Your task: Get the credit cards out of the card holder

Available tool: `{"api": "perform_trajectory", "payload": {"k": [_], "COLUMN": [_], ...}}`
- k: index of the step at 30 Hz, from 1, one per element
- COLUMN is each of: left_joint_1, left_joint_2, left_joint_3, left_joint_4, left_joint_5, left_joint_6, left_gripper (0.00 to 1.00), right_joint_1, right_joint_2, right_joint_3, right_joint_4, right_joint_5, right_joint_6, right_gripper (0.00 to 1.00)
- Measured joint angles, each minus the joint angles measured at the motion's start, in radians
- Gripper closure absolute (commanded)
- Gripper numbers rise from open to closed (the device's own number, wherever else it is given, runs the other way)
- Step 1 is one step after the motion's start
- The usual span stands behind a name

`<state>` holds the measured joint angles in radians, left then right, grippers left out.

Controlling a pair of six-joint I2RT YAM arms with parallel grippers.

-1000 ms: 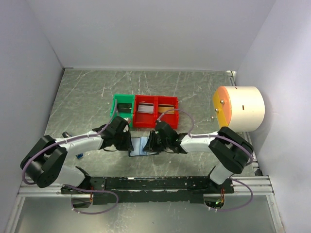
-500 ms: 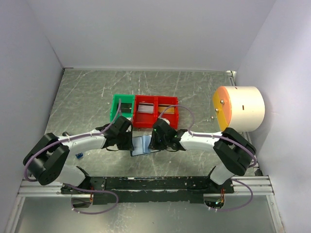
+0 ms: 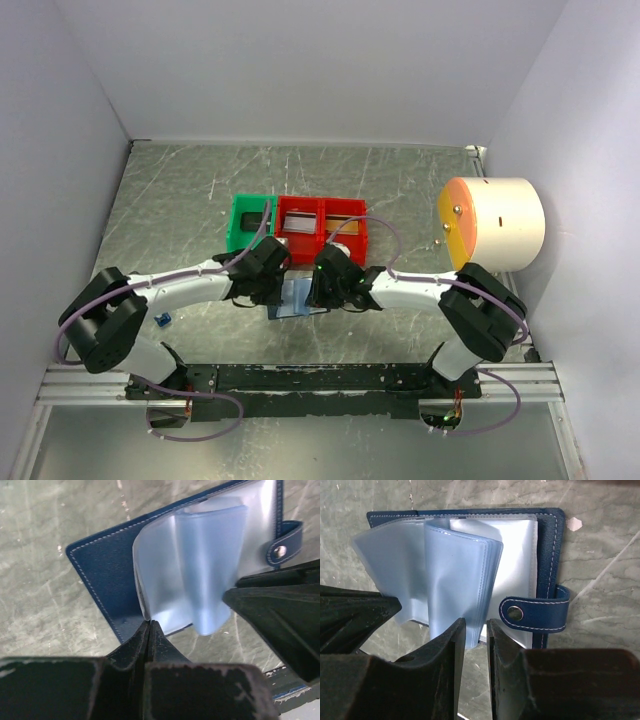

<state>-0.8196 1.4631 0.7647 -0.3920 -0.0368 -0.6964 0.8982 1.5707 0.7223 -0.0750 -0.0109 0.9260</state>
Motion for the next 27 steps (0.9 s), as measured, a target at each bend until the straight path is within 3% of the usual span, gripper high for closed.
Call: {"api": "perform_trajectory", "payload": {"k": [19,27], "left_joint_1": [-0.074,-0.080], "left_joint_2": [0.019,-0.009], "left_joint_3": [0.082,0.083], "left_joint_4": [-0.002,-0.119], "left_joint_5": [-0.022,-0.163], "left_joint_6": [-0.031,-0.030], "left_gripper": [0.93,0.93], "right_joint_1": [0.000,0.000], "right_joint_2": [-0.001,-0.114], "right_joint_3": [-0.033,-0.047], "right_joint_4": [0.078,-0.044], "right_joint_5": [-0.015,0.048], "right_joint_6": [0.020,-0.003], "right_gripper": [0.74,0.62]}}
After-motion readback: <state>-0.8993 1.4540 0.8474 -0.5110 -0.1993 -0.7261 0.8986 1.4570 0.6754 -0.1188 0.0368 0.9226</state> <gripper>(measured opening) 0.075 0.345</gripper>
